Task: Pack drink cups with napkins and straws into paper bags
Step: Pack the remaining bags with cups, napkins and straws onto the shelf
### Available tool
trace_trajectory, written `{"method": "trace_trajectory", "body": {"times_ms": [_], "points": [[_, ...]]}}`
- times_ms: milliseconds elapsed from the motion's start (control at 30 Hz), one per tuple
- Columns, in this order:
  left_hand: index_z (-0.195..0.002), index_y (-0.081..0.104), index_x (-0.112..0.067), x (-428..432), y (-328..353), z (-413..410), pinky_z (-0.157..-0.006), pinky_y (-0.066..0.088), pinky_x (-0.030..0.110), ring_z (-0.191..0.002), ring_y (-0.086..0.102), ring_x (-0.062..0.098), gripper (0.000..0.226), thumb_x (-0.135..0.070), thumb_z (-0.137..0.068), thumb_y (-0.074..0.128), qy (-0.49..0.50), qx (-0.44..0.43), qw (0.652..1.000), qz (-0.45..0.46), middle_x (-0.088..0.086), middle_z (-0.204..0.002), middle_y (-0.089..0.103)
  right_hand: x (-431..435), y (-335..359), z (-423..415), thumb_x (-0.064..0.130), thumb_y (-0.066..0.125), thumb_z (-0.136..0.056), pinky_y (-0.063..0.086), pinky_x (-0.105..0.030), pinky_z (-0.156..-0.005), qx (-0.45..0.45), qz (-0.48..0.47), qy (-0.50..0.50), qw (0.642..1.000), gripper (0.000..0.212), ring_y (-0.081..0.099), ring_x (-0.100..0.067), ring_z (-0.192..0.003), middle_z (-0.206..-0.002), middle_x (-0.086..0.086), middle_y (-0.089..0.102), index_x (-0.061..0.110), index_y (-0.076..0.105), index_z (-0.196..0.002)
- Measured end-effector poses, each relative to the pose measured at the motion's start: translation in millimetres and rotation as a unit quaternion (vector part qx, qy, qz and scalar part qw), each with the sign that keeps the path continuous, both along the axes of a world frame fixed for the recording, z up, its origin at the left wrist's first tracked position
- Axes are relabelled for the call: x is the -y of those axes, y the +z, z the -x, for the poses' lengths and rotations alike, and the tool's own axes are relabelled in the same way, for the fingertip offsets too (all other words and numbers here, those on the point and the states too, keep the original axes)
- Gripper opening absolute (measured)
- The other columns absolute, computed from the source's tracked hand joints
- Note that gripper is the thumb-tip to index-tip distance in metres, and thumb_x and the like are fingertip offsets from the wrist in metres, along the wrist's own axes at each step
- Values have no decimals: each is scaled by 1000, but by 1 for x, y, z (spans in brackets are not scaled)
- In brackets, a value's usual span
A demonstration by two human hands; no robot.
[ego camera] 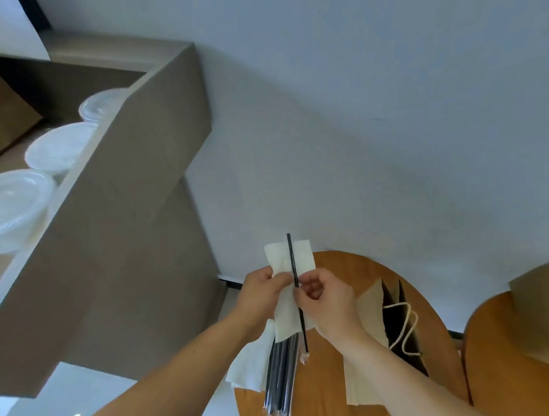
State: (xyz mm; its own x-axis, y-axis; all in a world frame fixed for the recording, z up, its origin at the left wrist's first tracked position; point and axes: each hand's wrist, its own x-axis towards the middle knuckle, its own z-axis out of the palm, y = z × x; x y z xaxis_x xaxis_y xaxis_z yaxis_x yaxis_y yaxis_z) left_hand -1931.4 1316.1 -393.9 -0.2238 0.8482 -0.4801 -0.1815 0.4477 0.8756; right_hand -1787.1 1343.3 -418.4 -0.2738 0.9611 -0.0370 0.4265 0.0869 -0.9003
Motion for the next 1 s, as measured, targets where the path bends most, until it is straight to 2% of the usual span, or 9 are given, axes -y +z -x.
{"method": "trace_trajectory", "body": {"times_ms": [67, 200, 267, 400, 500, 600, 767, 900, 1000], "points": [[-100, 73, -11, 3, 9, -7, -57, 53, 27, -82, 73, 25, 16, -23, -90, 68, 1, -10, 1000, -16, 9, -92, 76, 4, 10, -4, 25, 76, -84, 47, -6, -63, 7, -27, -3, 1000, 26, 61, 8, -78, -73, 19, 65, 44, 58, -83], [-98, 74, -14, 4, 27, -19, -68, 58, 33, -85, 74, 23, 12, -22, -88, 72, 7, -19, 999, -50, 4, -89, 77, 10, 29, -15, 28, 76, -85, 47, -7, -65, 1, -60, -8, 998, 23, 62, 7, -80, -79, 17, 67, 44, 59, -82], [-98, 73, -14, 0, 39, -24, -67, 57, 33, -83, 74, 23, 13, -23, -89, 71, -4, -16, 998, -63, 6, -90, 77, 9, 39, -25, 35, 77, -83, 49, -10, -67, -11, -66, -34, 997, 21, 62, 6, -83, -87, 18, 67, 42, 60, -92], [-104, 71, -13, -15, 70, -34, -74, 60, 37, -87, 74, 24, 20, -27, -90, 70, -64, -16, 992, -106, 6, -95, 77, -6, 59, -56, 38, 82, -77, 52, -24, -84, -66, -25, -86, 994, 47, 60, -2, -102, -110, 16, 63, 29, 59, -117], [-106, 70, -6, -25, 89, -49, -80, 60, 41, -91, 73, 29, 27, -26, -89, 71, -113, -8, 985, -130, 11, -99, 76, -15, 77, -80, 28, 81, -81, 57, -29, -81, -166, 57, -16, 984, 31, 69, -14, -100, -104, 7, 74, 29, 67, -109], [-106, 69, 0, -34, 96, -66, -84, 58, 44, -94, 72, 34, 32, -25, -86, 72, -145, 0, 980, -139, 17, -100, 74, -17, 90, -96, 24, 77, -86, 58, -28, -78, -147, 43, 21, 988, 16, 72, -14, -94, -100, 6, 76, 37, 74, -95], [-100, 71, -7, -43, 100, -87, -70, 58, 30, -87, 74, 25, 21, -23, -88, 72, -181, -19, 970, -158, 7, -94, 77, -20, 99, -122, 17, 78, -84, 60, -35, -82, -157, 42, 10, 987, 18, 73, -16, -93, -98, 3, 77, 28, 74, -98], [-104, 69, -2, -55, 107, -99, -84, 58, 45, -93, 72, 32, 20, -13, -88, 73, -176, -34, 967, -180, 14, -100, 75, -19, 100, -136, 19, 77, -86, 60, -33, -80, -137, 35, 19, 990, 20, 72, -13, -94, -101, 7, 76, 26, 71, -104], [-102, 69, -3, -63, 119, -107, -82, 59, 43, -90, 72, 28, 18, -13, -88, 72, -198, -58, 958, -200, 11, -98, 75, -20, 100, -144, 17, 75, -87, 60, -34, -82, -139, 37, 13, 989, 24, 72, -13, -96, -103, 7, 75, 25, 68, -108]]}}
